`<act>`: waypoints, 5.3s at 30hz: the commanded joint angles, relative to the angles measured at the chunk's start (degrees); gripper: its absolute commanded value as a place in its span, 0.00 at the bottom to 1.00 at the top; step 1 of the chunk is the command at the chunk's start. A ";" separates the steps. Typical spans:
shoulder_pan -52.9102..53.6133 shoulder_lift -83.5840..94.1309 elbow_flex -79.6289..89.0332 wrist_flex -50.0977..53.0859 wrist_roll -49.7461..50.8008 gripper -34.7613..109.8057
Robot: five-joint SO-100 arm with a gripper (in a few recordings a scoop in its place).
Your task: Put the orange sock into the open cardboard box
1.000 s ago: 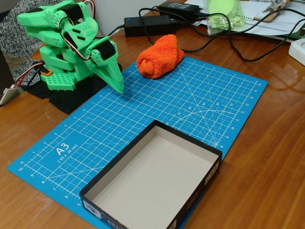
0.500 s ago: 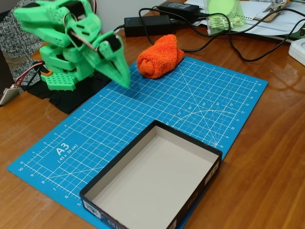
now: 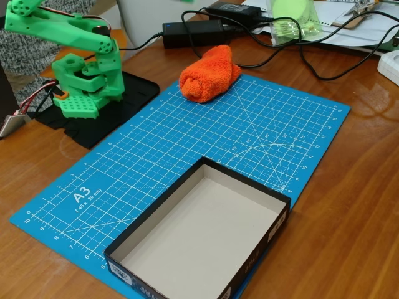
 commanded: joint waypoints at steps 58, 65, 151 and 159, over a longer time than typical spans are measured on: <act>14.06 -25.49 2.02 2.64 90.26 0.37; 15.82 -26.37 10.20 -10.20 89.30 0.39; 36.30 -20.74 10.63 -16.52 76.11 0.24; 58.80 -14.15 1.85 -17.49 44.82 0.24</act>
